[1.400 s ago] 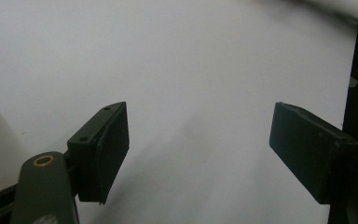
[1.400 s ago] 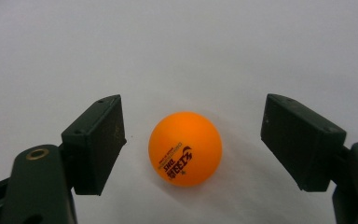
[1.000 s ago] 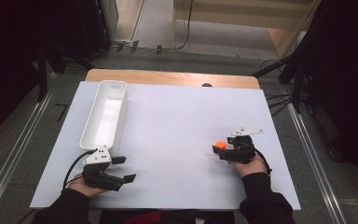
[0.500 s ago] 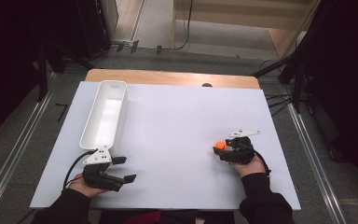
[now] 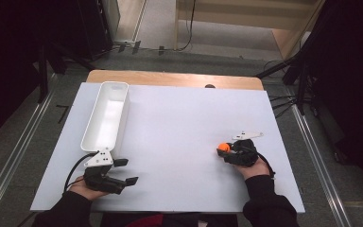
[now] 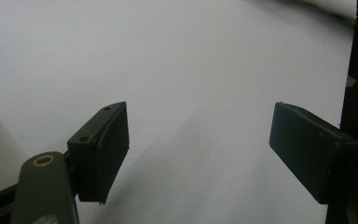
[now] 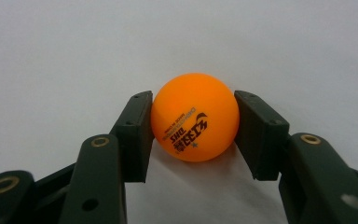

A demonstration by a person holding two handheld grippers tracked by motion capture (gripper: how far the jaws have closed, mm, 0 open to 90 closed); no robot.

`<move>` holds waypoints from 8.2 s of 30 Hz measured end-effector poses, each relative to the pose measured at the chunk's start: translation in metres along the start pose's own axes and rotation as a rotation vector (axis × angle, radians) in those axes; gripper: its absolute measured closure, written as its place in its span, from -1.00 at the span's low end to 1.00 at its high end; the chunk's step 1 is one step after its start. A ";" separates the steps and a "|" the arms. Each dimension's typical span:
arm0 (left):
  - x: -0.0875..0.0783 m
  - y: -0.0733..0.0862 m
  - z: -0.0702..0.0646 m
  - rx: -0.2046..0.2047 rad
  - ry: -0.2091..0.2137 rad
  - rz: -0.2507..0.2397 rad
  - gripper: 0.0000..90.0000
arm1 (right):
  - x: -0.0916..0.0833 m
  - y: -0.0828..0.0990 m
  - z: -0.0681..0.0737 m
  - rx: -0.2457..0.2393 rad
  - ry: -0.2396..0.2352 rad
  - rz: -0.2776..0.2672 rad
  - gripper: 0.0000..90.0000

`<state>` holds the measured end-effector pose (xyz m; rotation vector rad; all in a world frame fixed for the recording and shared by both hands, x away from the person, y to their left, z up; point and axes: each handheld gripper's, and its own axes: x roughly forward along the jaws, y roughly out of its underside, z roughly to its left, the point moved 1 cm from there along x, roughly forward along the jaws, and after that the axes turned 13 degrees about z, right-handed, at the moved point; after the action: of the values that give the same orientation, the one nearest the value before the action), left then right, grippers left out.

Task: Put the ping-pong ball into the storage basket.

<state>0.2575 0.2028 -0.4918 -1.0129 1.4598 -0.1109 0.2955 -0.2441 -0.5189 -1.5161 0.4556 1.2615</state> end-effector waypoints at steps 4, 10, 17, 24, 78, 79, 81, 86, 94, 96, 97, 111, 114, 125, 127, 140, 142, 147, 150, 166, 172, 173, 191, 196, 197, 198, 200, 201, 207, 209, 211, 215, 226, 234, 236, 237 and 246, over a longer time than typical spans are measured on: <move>0.000 0.000 0.000 0.000 0.000 0.001 -0.55 | 0.000 0.000 -0.001 -0.004 -0.001 0.000 0.08; 0.001 0.000 0.000 0.003 0.001 0.000 -0.55 | -0.001 0.000 -0.002 0.006 0.000 -0.004 0.08; 0.000 0.000 0.000 0.003 -0.002 0.002 -0.55 | -0.005 0.000 -0.004 0.013 0.004 -0.025 0.07; 0.001 0.000 0.000 -0.002 -0.002 0.000 -0.55 | -0.012 0.000 -0.006 0.022 0.000 -0.073 0.07; 0.000 0.001 0.000 0.000 -0.007 0.006 -0.55 | -0.023 -0.007 0.020 -0.071 -0.156 -0.139 0.08; 0.000 0.001 0.000 0.000 -0.008 0.006 -0.55 | -0.023 -0.007 0.020 -0.071 -0.156 -0.139 0.08; 0.000 0.001 0.000 0.002 -0.009 0.010 -0.55 | -0.023 -0.007 0.020 -0.082 -0.159 -0.139 0.07; 0.000 0.001 0.001 0.007 -0.010 0.014 -0.55 | -0.022 -0.009 0.023 -0.077 -0.175 -0.141 0.07; -0.002 0.003 0.002 -0.002 -0.012 0.010 -0.55 | -0.019 -0.015 0.028 -0.096 -0.204 -0.148 0.08; -0.002 0.004 0.001 -0.003 -0.011 0.010 -0.55 | -0.019 -0.016 0.029 -0.106 -0.212 -0.150 0.08; -0.002 0.004 0.001 -0.004 -0.014 0.010 -0.55 | -0.019 -0.016 0.029 -0.106 -0.212 -0.150 0.08; -0.004 0.006 0.001 -0.018 -0.016 0.004 -0.55 | -0.018 -0.028 0.040 -0.119 -0.258 -0.146 0.08; -0.004 0.006 0.001 -0.013 -0.014 0.005 -0.55 | -0.019 -0.030 0.042 -0.129 -0.258 -0.149 0.08; -0.004 0.007 0.001 -0.019 -0.017 0.001 -0.55 | -0.019 -0.041 0.053 -0.149 -0.278 -0.162 0.08; -0.004 0.007 0.001 -0.019 -0.017 0.001 -0.55 | -0.020 -0.044 0.056 -0.156 -0.283 -0.166 0.08; -0.005 0.007 0.000 -0.010 -0.020 0.001 -0.55 | -0.018 -0.056 0.064 -0.175 -0.287 -0.155 0.08; -0.005 0.007 0.000 -0.012 -0.019 -0.003 -0.55 | -0.017 -0.059 0.066 -0.179 -0.284 -0.154 0.08; -0.005 0.007 -0.001 -0.005 -0.021 0.001 -0.55 | -0.016 -0.065 0.069 -0.176 -0.293 -0.153 0.08; -0.005 0.007 -0.001 -0.003 -0.021 0.002 -0.55 | -0.016 -0.067 0.071 -0.185 -0.285 -0.153 0.08; -0.005 0.007 -0.001 -0.007 -0.022 0.001 -0.55 | -0.011 -0.083 0.078 -0.190 -0.306 -0.151 0.08; -0.005 0.007 -0.001 -0.009 -0.020 0.000 -0.55 | -0.010 -0.091 0.080 -0.189 -0.308 -0.155 0.08; -0.005 0.007 -0.001 -0.009 -0.020 0.000 -0.55 | -0.009 -0.092 0.081 -0.193 -0.305 -0.153 0.08; -0.005 0.007 0.000 -0.005 -0.020 0.000 -0.55 | 0.002 -0.112 0.098 -0.216 -0.322 -0.141 0.08; -0.004 0.007 -0.001 -0.005 -0.020 0.002 -0.55 | 0.003 -0.117 0.101 -0.210 -0.324 -0.143 0.08; -0.004 0.007 -0.001 -0.005 -0.020 0.004 -0.55 | 0.003 -0.118 0.101 -0.209 -0.325 -0.143 0.08; -0.004 0.007 -0.001 -0.005 -0.019 0.004 -0.55 | 0.004 -0.119 0.102 -0.208 -0.325 -0.142 0.08; -0.005 0.007 0.000 -0.005 -0.021 0.004 -0.55 | 0.004 -0.120 0.104 -0.210 -0.327 -0.146 0.08; -0.004 0.007 0.000 -0.008 -0.020 -0.002 -0.55 | 0.005 -0.121 0.104 -0.212 -0.329 -0.146 0.08; -0.004 0.007 0.000 -0.005 -0.020 0.004 -0.55 | 0.009 -0.130 0.113 -0.232 -0.327 -0.139 0.08; -0.004 0.007 0.000 -0.003 -0.018 0.005 -0.55 | 0.010 -0.132 0.115 -0.235 -0.328 -0.137 0.08; -0.004 0.007 0.000 -0.003 -0.018 0.004 -0.55 | 0.010 -0.134 0.116 -0.237 -0.332 -0.138 0.08; -0.005 0.007 0.000 -0.009 -0.020 0.001 -0.55 | 0.010 -0.140 0.120 -0.246 -0.333 -0.144 0.08; -0.004 0.008 0.000 -0.011 -0.018 -0.003 -0.55 | 0.013 -0.152 0.129 -0.258 -0.339 -0.145 0.08; -0.004 0.008 0.000 -0.015 -0.020 -0.002 -0.55 | 0.013 -0.160 0.134 -0.253 -0.342 -0.152 0.08; -0.004 0.008 0.000 -0.014 -0.020 -0.002 -0.55 | 0.014 -0.163 0.135 -0.262 -0.336 -0.153 0.08; -0.004 0.008 0.000 -0.013 -0.019 -0.001 -0.55 | 0.014 -0.164 0.136 -0.262 -0.332 -0.153 0.08; -0.004 0.008 0.001 -0.014 -0.019 -0.003 -0.55 | 0.017 -0.172 0.141 -0.255 -0.337 -0.153 0.08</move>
<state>0.2533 0.2103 -0.4939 -1.0254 1.4436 -0.0935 0.3742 -0.0524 -0.4358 -1.4750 -0.0421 1.4581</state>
